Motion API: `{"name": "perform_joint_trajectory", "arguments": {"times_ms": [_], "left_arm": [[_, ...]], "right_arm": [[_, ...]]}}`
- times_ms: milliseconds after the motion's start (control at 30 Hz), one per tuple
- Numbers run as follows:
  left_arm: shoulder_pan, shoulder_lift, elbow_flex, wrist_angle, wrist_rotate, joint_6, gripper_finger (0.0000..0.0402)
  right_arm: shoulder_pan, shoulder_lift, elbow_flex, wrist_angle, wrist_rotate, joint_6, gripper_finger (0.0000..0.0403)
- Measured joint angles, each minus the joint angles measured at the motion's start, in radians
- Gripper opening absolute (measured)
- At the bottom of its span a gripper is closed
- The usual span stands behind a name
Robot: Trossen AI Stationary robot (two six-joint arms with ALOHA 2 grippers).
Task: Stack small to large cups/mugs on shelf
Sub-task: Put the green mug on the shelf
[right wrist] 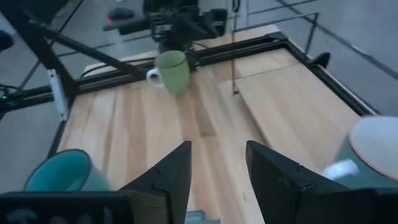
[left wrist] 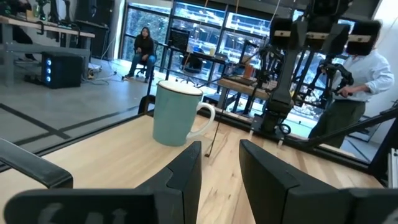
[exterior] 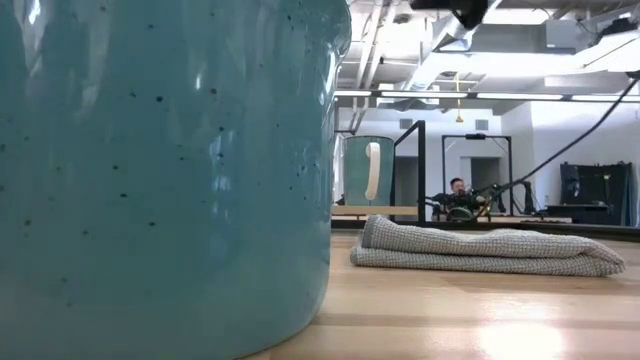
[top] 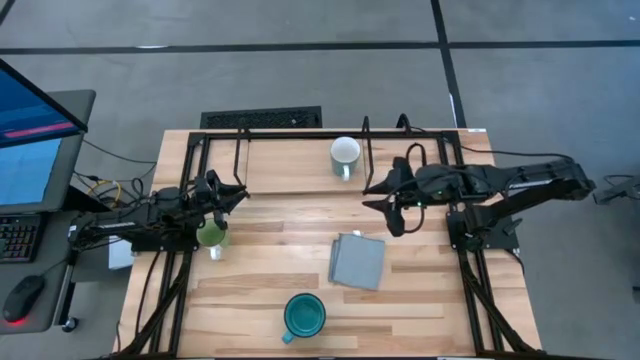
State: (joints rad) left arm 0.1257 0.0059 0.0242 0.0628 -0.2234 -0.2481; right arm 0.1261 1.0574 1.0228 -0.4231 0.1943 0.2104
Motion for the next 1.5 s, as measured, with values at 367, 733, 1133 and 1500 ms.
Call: {"name": "perform_joint_trajectory", "arguments": {"times_ms": [367, 733, 1133, 1500], "left_arm": [[0.0, 0.0, 0.0, -0.002, -0.055, 0.001, 0.0098], [0.0, 0.0, 0.0, -0.002, -0.063, 0.0, 0.0098], [0.0, 0.0, 0.001, -0.001, -0.077, 0.0, 0.0098], [0.0, 0.0, 0.001, -0.001, -0.076, -0.001, 0.0098]], "right_arm": [[-0.033, -0.176, -0.267, 0.123, 0.073, 0.078, 0.0173], [-0.081, -0.366, -0.577, 0.365, 0.101, 0.2, 0.0173], [-0.089, -0.487, -0.743, 0.495, 0.12, 0.271, 0.0173], [-0.089, -0.565, -0.867, 0.654, 0.124, 0.293, 0.0173]]}}
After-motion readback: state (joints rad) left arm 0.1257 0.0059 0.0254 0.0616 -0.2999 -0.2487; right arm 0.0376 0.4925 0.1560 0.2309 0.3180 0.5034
